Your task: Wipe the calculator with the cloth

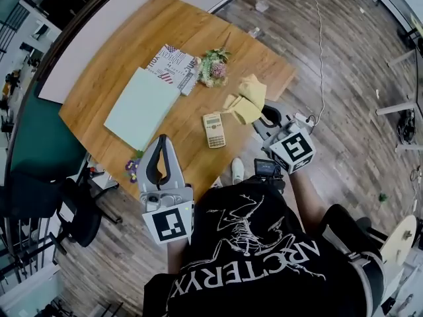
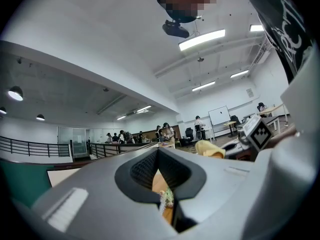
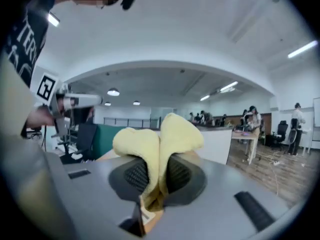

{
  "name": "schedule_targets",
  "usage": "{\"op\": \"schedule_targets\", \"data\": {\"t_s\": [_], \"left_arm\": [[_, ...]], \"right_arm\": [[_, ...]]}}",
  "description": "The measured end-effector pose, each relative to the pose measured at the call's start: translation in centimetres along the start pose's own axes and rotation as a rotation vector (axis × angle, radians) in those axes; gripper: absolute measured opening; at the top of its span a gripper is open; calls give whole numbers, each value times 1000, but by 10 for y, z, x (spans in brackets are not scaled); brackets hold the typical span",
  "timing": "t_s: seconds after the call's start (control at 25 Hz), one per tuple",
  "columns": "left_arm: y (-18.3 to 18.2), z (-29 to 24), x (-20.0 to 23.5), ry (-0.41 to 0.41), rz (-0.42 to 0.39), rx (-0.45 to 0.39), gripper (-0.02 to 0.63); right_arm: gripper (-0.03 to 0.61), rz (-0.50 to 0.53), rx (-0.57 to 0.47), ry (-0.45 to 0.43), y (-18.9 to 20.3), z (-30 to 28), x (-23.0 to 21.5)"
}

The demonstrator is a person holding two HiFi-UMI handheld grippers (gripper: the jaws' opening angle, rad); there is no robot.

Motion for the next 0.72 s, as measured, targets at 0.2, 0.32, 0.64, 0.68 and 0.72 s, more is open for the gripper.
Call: {"op": "schedule_targets", "data": {"t_s": [0.2, 0.32, 0.64, 0.68, 0.72], "left_arm": [[-16, -4, -3, 1, -6, -42, 9], [-18, -3, -4, 4, -10, -46, 9], [-19, 2, -5, 0, -22, -55, 9], [-19, 2, -4, -1, -23, -57, 9], [-19, 3, -4, -2, -24, -58, 9]], "right_arm": [[54, -39, -336, 100, -75, 58, -10], [54, -22, -405, 139, -81, 72, -4], [54, 1, -462, 133, -115, 83, 4], [54, 2, -460, 135, -114, 84, 4], [54, 6, -460, 135, -114, 84, 5]]}}
Point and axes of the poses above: the fingertips, and each gripper's own axes: z backward along the fingers, x to its left, y out of its underside, the point moved 5 cm from there along z, backward along the fingers, and after that the axes turned 15 degrees about x, right-handed, at the moved point
